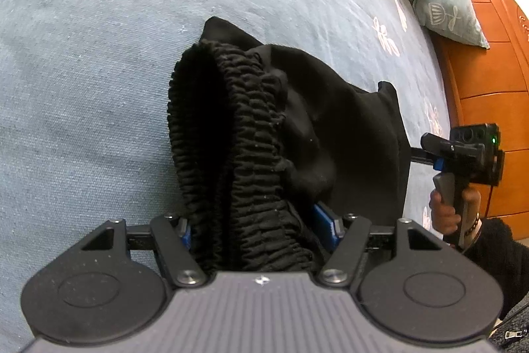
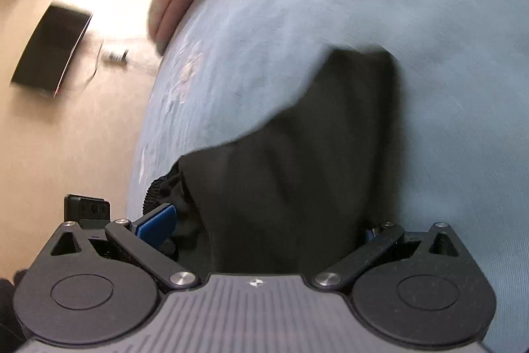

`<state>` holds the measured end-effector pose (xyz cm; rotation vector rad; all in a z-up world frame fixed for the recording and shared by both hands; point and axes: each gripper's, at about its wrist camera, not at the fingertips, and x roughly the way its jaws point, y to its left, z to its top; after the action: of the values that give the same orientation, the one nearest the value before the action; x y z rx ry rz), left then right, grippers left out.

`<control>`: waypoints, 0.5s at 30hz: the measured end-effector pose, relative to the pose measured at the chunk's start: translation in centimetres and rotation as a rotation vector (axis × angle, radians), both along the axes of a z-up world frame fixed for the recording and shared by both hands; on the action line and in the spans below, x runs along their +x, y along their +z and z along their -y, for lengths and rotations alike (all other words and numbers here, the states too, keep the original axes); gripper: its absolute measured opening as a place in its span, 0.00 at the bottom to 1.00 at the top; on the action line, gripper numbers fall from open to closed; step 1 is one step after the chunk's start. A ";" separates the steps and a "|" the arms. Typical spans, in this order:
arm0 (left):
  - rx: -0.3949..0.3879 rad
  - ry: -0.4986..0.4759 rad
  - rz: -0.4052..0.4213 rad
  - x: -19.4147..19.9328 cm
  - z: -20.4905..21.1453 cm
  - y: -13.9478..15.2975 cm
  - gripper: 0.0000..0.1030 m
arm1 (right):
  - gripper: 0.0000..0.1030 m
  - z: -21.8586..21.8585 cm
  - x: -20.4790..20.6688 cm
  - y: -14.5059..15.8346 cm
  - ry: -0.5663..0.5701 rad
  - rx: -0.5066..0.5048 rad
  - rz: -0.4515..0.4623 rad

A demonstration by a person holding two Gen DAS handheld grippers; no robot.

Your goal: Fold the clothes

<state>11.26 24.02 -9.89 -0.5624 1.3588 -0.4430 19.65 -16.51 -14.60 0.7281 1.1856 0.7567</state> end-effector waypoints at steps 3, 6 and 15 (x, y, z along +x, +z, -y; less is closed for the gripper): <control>-0.007 0.001 -0.002 0.0 -0.2 0.0 0.63 | 1.00 0.2 0.3 0.1 0.028 0.008 -0.020; -0.010 -0.003 -0.003 0.1 -0.6 -0.1 0.63 | 1.00 1.2 -2.7 -0.3 0.017 0.030 -0.082; -0.013 -0.008 -0.007 0.4 -0.4 -0.2 0.68 | 1.00 -0.7 -3.5 0.2 -0.069 -0.022 -0.073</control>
<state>11.70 24.46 -10.13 -0.5698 1.3664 -0.4571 16.17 -15.77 -14.37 0.7798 1.2265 0.6632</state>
